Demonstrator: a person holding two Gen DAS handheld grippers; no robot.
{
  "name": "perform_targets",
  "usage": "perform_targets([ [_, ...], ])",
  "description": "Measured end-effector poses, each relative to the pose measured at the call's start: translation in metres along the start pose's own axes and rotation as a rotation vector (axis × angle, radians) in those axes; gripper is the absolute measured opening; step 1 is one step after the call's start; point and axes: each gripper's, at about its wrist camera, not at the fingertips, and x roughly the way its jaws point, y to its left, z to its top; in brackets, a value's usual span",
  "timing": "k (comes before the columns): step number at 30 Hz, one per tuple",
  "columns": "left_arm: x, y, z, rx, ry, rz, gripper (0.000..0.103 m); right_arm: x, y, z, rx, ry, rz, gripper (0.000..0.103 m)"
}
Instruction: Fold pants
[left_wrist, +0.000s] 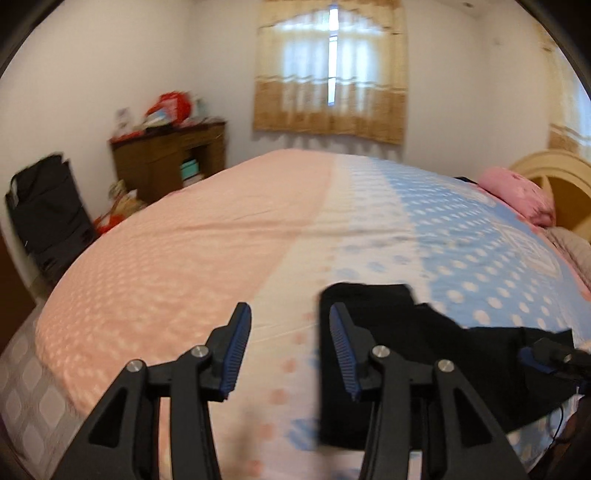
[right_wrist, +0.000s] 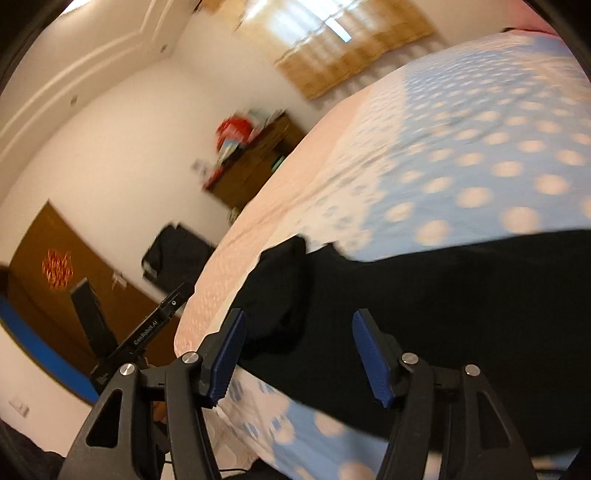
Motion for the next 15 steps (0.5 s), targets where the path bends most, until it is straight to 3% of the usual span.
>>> perform_targets([
  [8,0.004,0.024,-0.009,-0.039,0.025,0.017,0.055,0.088,0.008,-0.005,-0.026,0.125,-0.043,0.062],
  [15,0.010,0.036,-0.012,-0.079,0.045,0.010,0.056,0.110,0.027,-0.006,-0.090,0.102,-0.116,0.063],
])
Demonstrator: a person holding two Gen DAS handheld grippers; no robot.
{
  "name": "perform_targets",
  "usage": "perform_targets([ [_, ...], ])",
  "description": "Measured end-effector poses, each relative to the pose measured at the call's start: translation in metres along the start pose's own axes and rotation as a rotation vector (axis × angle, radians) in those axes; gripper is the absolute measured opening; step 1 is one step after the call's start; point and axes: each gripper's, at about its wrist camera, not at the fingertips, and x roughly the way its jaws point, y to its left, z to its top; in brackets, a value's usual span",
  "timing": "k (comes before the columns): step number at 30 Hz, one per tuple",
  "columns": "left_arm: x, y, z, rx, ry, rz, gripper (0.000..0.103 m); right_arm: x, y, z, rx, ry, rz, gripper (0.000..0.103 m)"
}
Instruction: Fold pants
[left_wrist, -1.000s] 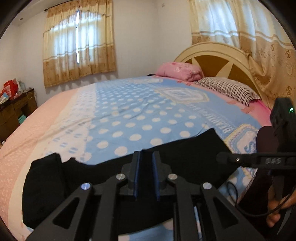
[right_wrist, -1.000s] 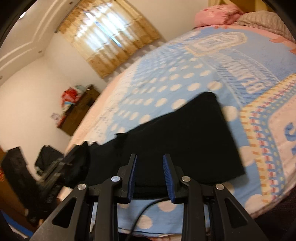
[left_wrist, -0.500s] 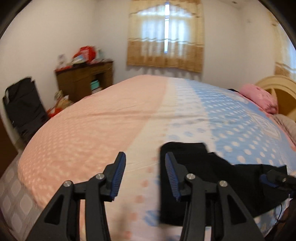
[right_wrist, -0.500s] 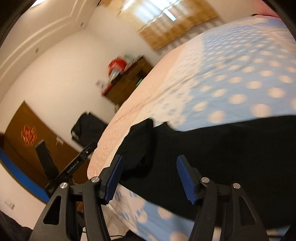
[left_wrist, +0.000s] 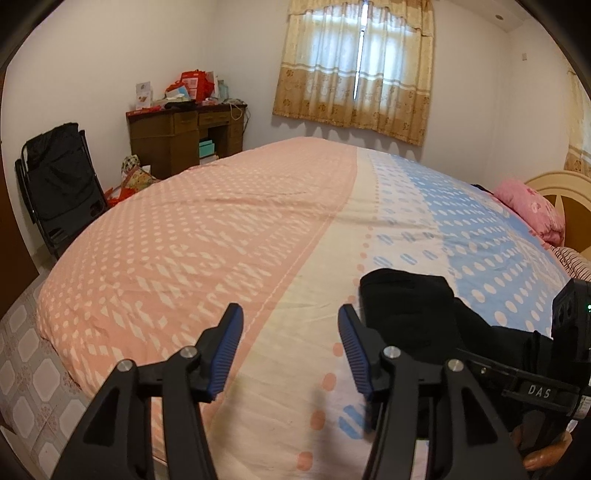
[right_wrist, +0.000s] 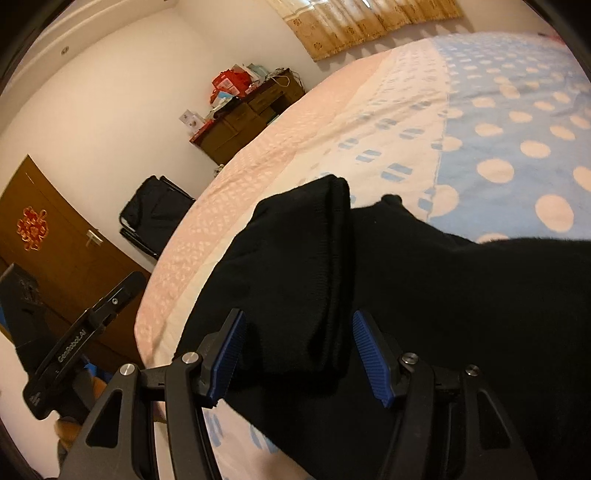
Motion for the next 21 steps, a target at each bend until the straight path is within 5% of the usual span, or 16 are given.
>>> perform_targets([
  [3,0.002,0.000,-0.002,-0.014,0.014,-0.011,0.056,0.000,0.006,-0.002,-0.055,-0.008,-0.027,0.056],
  [5,0.001,-0.001,-0.001,-0.013,0.016,-0.016,0.057,0.000,0.006,-0.003,-0.075,0.001,-0.036,0.030],
  [7,-0.001,-0.002,-0.001,-0.008,0.008,-0.012,0.061,-0.005,0.003,-0.002,-0.058,0.004,0.013,0.022],
  [15,-0.001,-0.015,0.001,0.008,0.006,-0.022,0.062,-0.092,0.036,0.011,-0.193,-0.156,0.031,0.020],
  [21,0.002,-0.040,0.002,0.049,0.005,-0.069,0.062,-0.187,0.009,0.012,-0.187,-0.249,-0.072,0.020],
])
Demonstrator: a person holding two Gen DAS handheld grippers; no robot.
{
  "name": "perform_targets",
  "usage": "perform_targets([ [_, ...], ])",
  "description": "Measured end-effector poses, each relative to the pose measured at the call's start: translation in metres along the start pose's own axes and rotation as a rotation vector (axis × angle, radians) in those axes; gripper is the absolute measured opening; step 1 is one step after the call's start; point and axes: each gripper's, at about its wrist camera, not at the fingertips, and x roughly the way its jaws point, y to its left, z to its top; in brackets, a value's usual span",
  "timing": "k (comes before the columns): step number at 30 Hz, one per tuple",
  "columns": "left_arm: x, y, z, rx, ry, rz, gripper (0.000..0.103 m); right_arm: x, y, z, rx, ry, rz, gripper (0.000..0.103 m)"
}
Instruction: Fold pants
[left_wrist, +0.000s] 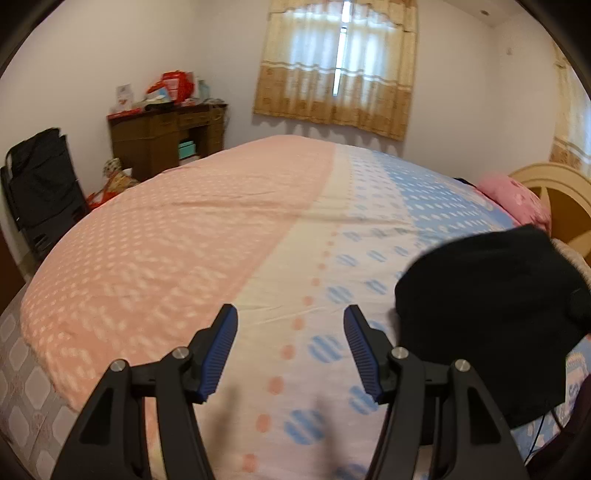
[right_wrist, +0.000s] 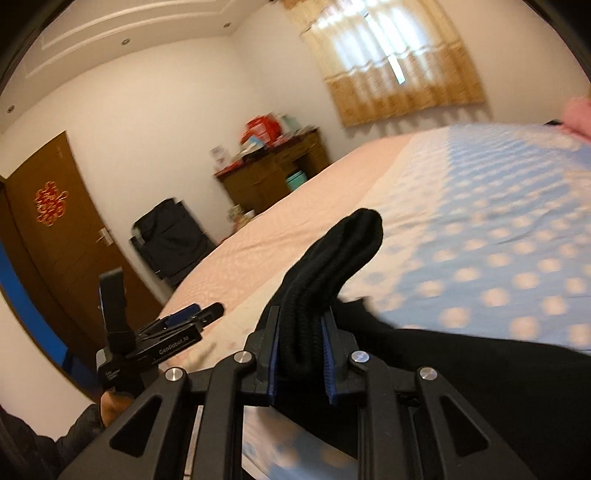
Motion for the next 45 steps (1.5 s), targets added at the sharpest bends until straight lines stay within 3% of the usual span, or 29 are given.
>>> perform_targets([
  [7,0.007,-0.044,0.003,0.060,0.001,-0.082,0.062,-0.080,-0.064,-0.012,0.061,-0.014,-0.195,0.020],
  [13,0.005,-0.083,0.000,0.129,0.008,-0.143,0.063,-0.111,-0.103,-0.036,0.091,0.025,-0.316,0.020],
  [23,0.008,-0.133,-0.011,0.230,0.042,-0.213,0.063,-0.111,-0.146,-0.078,0.137,0.106,-0.449,0.018],
  [35,0.026,-0.175,-0.038,0.325,0.129,-0.222,0.062,-0.090,-0.147,-0.115,0.072,0.193,-0.599,0.016],
  [40,0.029,-0.181,-0.045,0.348,0.146,-0.215,0.063,-0.098,-0.146,-0.116,0.046,0.196,-0.677,0.013],
  [45,0.029,-0.182,-0.046,0.349,0.146,-0.215,0.065,-0.103,-0.144,-0.121,0.036,0.194,-0.688,0.012],
])
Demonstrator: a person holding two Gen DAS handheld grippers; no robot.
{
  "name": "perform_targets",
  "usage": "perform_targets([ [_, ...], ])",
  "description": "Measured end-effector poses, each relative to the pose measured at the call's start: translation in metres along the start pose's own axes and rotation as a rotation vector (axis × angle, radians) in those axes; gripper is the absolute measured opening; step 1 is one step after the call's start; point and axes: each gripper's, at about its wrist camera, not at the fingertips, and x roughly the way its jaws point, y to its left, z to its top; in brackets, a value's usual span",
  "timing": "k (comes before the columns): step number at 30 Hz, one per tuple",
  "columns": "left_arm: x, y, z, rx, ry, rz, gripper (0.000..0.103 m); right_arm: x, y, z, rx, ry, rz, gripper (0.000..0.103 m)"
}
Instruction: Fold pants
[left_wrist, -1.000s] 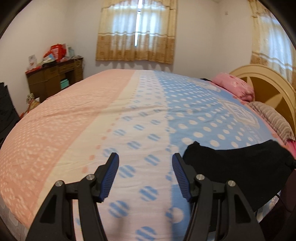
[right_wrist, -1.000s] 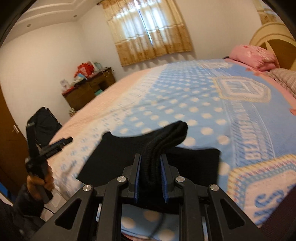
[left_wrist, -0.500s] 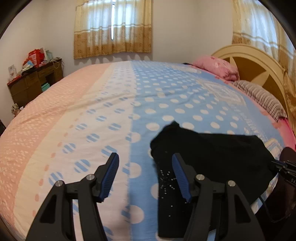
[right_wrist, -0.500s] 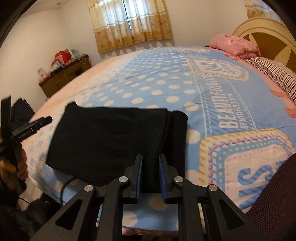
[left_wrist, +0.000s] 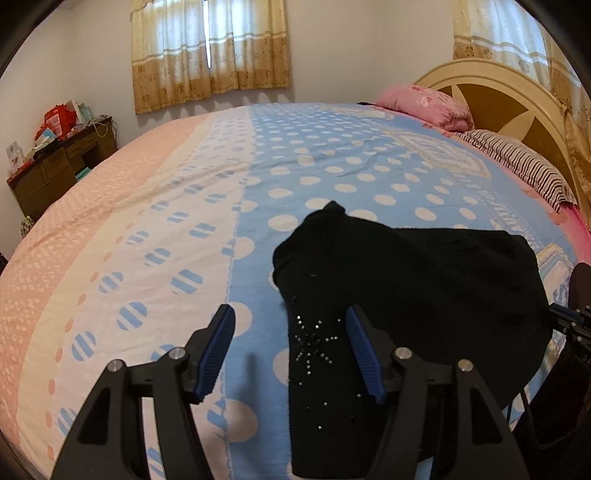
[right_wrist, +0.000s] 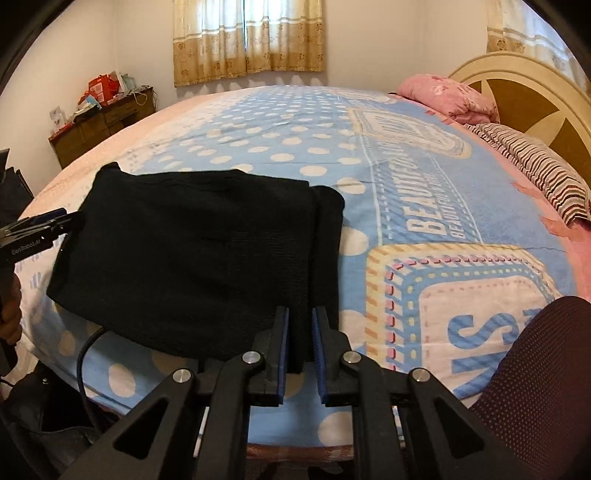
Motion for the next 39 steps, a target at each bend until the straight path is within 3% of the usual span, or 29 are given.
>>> perform_targets([
  [3,0.000,0.000,0.000,0.006,-0.003,0.005,0.065,-0.003,-0.004,0.004,0.037,0.008,0.082,0.013],
  [7,0.002,0.003,0.000,-0.007,0.007,0.003,0.068,-0.018,-0.033,0.018,0.214,-0.059,0.184,0.015],
  [9,0.002,0.003,0.001,-0.013,0.004,0.003,0.070,-0.021,-0.043,0.026,0.255,-0.095,0.220,0.023],
  [11,0.003,0.003,0.001,-0.015,0.007,0.005,0.070,-0.016,-0.043,0.033,0.251,-0.103,0.217,0.044],
  [13,0.002,0.004,0.000,-0.014,0.008,0.004,0.070,-0.006,-0.039,0.042,0.232,-0.105,0.229,0.047],
  [16,0.002,0.004,0.000,-0.017,0.003,0.006,0.070,0.017,-0.036,0.053,0.233,-0.070,0.264,0.047],
  [21,0.004,0.008,0.001,-0.028,0.006,0.009,0.070,0.047,-0.030,0.054,0.211,-0.034,0.238,0.047],
  [30,0.008,0.007,0.002,-0.028,0.016,0.010,0.072,0.039,-0.022,0.047,0.146,-0.046,0.244,0.041],
  [32,0.008,0.006,0.002,-0.025,0.017,0.014,0.073,0.036,-0.021,0.046,0.119,-0.051,0.218,0.033],
  [35,0.008,0.006,0.002,-0.026,0.015,0.015,0.074,0.028,-0.016,0.046,0.079,-0.083,0.178,0.033],
  [39,0.009,0.005,0.001,-0.032,0.017,0.015,0.074,0.031,-0.020,0.053,0.121,-0.088,0.234,0.033],
])
